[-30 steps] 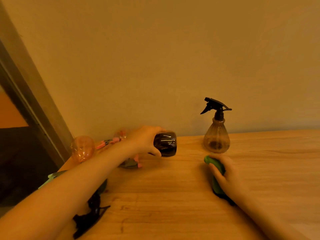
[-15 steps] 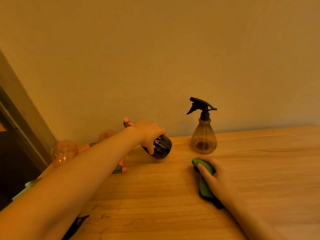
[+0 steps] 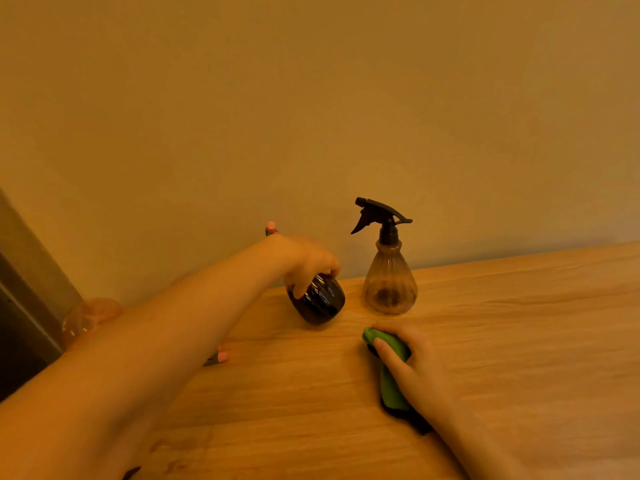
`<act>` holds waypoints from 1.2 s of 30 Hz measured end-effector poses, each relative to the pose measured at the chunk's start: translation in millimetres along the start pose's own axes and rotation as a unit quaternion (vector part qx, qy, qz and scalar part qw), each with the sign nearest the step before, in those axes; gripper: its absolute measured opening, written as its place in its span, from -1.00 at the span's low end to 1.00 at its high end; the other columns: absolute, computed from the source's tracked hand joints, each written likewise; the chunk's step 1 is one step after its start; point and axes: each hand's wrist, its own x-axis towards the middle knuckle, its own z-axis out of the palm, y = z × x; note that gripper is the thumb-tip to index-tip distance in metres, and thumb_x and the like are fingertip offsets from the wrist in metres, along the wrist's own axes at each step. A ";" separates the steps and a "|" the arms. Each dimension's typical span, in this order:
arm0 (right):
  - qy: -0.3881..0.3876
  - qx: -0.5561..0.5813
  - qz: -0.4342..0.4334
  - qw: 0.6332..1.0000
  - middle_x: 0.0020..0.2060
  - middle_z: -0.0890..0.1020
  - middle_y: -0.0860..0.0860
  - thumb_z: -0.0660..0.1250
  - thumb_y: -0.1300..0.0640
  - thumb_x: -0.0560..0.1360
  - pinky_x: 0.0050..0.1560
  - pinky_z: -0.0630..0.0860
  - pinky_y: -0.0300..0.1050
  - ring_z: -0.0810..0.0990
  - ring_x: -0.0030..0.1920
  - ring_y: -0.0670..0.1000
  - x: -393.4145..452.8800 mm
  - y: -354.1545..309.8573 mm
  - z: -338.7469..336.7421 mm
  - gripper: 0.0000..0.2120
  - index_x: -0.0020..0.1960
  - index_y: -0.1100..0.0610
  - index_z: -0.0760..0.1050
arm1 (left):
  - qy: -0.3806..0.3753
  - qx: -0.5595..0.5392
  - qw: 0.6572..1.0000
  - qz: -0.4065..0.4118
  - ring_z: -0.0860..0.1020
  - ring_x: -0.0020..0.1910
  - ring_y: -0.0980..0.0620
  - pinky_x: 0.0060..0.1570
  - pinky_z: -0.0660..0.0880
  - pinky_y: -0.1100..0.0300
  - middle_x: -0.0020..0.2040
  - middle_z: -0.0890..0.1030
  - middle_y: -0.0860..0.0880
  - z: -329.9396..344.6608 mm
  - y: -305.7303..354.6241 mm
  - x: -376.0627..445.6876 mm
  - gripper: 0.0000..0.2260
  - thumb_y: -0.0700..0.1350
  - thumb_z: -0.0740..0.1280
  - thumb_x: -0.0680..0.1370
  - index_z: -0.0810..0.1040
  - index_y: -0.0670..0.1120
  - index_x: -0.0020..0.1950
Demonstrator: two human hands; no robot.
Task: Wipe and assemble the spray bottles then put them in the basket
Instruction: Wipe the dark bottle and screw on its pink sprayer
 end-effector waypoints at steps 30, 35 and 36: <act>0.005 0.010 -0.002 1.000 0.08 0.56 -0.19 0.36 0.12 0.51 0.12 0.39 -0.40 0.49 0.11 -0.29 -3.9 -5.0 -2.3 -0.72 0.20 -0.07 0.51 | 0.129 -0.253 0.958 -0.042 0.62 -0.06 -0.02 0.01 0.58 0.12 0.25 0.47 -0.03 -11.4 -6.8 -48.5 -0.36 0.06 0.42 0.46 0.23 0.01 0.46; 0.031 0.038 0.010 0.999 0.11 0.53 -0.20 0.38 0.20 0.49 0.07 0.34 -0.52 0.45 0.13 -0.34 -5.7 -7.0 -4.2 -0.67 0.22 -0.01 0.50 | 0.154 -0.253 0.953 -0.062 0.53 -0.12 0.00 -0.20 0.48 0.14 0.21 0.46 -0.04 11.0 -18.1 -50.8 -0.52 -0.11 0.26 0.59 0.20 0.06 0.48; 0.030 0.041 0.011 0.999 0.11 0.53 -0.19 0.38 0.23 0.48 0.06 0.33 -0.53 0.45 0.12 -0.35 -5.9 -6.9 -4.6 -0.67 0.21 -0.01 0.51 | 0.180 -0.233 0.954 -0.064 0.48 -0.07 0.02 -0.17 0.42 0.15 0.23 0.48 -0.05 13.5 -18.8 -49.4 -0.54 -0.15 0.23 0.60 0.22 0.05 0.48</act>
